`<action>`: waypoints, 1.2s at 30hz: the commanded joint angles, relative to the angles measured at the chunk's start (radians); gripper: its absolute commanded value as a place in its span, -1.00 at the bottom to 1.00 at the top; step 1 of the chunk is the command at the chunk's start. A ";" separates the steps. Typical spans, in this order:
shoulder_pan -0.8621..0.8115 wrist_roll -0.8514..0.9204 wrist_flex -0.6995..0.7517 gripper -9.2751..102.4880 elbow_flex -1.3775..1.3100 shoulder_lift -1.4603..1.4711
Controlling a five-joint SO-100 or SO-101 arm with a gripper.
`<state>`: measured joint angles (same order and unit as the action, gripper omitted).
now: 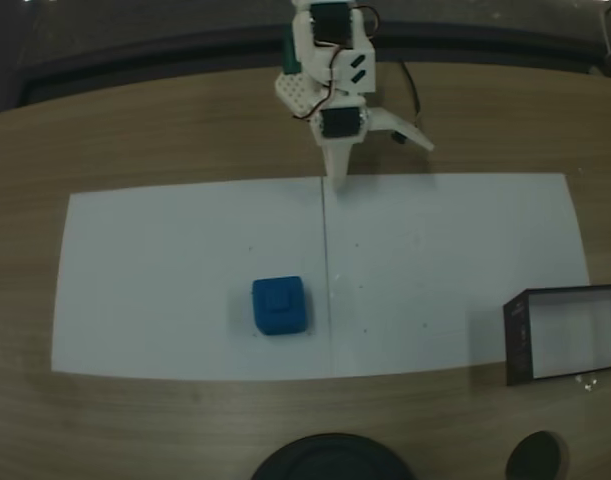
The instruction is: Grab a blue square and put it in the box.
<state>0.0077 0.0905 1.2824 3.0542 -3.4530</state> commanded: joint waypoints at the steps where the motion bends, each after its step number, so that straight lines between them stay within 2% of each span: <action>1: 0.002 0.002 0.009 -0.84 -0.054 -0.023; 12: 0.002 0.005 0.002 -0.83 -0.052 -0.025; 14: -0.008 0.008 -0.055 -0.81 -0.060 -0.025; 17: -0.029 0.025 -0.133 -0.67 -0.067 -0.025; 21: -0.037 0.176 -0.193 -0.41 -0.127 -0.020; 27: -0.057 0.067 -0.215 -0.29 -0.324 0.003; 31: -0.132 0.025 -0.227 -0.17 -0.456 0.158; 36: -0.160 0.021 -0.212 -0.16 -0.699 0.526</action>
<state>-0.1457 0.1212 1.0784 2.5035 -3.0603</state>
